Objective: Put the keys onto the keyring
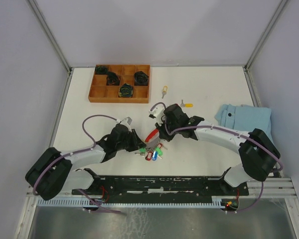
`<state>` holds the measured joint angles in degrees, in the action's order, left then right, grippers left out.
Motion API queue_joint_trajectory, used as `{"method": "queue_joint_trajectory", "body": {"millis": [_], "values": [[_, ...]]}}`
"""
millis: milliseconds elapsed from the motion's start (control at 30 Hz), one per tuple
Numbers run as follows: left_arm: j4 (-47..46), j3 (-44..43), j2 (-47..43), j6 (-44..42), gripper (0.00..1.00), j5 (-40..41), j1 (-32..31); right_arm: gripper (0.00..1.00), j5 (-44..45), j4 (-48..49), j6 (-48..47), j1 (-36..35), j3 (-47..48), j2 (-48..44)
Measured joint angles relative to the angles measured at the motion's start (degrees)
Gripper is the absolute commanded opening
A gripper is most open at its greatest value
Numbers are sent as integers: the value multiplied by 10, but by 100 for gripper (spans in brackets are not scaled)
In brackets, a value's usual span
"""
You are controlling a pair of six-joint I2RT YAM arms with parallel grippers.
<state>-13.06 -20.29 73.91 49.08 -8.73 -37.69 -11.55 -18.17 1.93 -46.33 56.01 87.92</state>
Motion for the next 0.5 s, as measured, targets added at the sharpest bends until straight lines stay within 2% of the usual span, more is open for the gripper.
{"method": "queue_joint_trajectory", "body": {"millis": [133, 267, 400, 500], "values": [[45, -8, -79, -17, 36, 25, 0, 1, -29, 45, -63, 5, -39, -27], [59, -37, -121, -57, 37, 46, 11, 1, -71, 87, -104, 25, -58, -38], [39, -60, -100, -97, 36, 48, 29, 1, -118, 139, -125, 52, -75, -39], [8, -72, -34, -114, 35, 34, 37, 1, -151, 182, -134, 65, -90, -39]]}}
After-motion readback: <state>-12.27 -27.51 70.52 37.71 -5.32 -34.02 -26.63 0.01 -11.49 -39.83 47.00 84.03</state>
